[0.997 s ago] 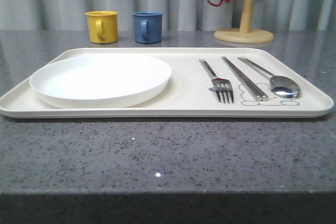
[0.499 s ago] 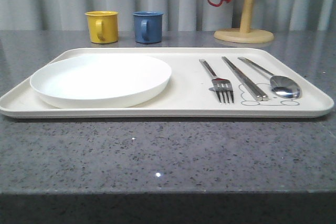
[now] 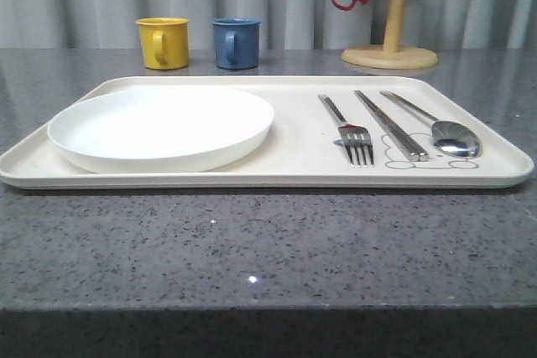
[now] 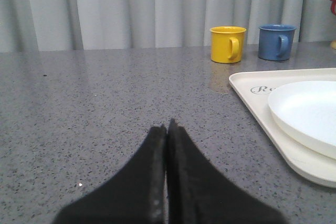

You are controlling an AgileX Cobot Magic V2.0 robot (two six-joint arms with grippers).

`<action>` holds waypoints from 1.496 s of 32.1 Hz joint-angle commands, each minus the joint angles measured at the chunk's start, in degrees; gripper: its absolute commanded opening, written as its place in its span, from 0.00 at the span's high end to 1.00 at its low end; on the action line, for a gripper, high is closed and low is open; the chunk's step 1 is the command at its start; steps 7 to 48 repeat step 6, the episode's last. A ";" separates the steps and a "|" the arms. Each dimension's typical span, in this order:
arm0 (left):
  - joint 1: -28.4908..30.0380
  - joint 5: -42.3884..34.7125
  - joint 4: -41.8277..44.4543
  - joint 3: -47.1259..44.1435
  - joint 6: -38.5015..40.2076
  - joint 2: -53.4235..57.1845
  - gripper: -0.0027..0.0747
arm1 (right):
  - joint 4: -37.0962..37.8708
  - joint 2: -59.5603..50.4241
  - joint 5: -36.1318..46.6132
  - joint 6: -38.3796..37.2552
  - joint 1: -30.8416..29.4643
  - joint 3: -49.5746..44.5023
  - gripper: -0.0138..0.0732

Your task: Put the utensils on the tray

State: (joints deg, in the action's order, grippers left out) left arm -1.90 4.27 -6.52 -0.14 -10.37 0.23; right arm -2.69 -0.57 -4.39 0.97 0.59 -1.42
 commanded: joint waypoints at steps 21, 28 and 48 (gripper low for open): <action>0.06 -4.95 -0.48 -0.13 0.15 1.41 0.99 | -0.01 -1.09 5.09 0.06 -0.32 0.63 0.92; 0.06 -4.95 -0.48 -0.13 0.15 1.41 0.99 | -0.01 -1.09 5.09 0.06 -0.32 0.63 0.92; 0.06 -4.95 -0.48 -0.13 0.15 1.41 0.99 | -0.01 -1.09 5.09 0.06 -0.32 0.63 0.92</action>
